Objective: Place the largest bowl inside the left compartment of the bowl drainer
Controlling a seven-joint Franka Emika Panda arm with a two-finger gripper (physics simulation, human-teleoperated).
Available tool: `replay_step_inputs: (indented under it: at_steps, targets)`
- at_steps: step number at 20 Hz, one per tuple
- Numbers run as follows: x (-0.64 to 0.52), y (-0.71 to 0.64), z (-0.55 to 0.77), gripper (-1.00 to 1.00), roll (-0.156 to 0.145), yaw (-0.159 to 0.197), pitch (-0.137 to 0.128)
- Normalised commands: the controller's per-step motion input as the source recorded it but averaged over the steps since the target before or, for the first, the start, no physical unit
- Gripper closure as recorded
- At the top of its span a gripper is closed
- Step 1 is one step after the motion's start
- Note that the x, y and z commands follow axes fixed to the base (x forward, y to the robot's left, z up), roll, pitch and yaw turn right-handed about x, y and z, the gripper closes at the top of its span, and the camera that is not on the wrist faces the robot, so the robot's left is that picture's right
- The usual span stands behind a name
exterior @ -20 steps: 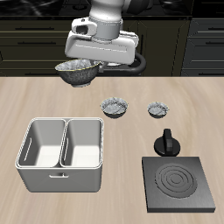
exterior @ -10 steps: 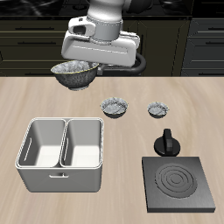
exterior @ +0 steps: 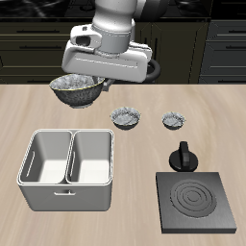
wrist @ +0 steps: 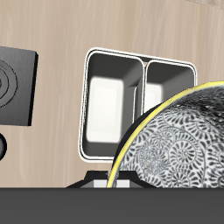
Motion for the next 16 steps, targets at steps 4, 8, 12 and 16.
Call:
replay_step_inputs:
  at_steps: [4,8,12,16]
  targets:
    - [0.25,0.05,-0.12,1.0,0.035,-0.009,0.037]
    - [0.18,-0.02,-0.09,1.0,-0.023,0.0,0.011]
    - [0.16,-0.04,-0.2,1.0,-0.01,0.003,0.021]
    - [0.07,0.05,-0.28,1.0,0.01,-0.006,0.031]
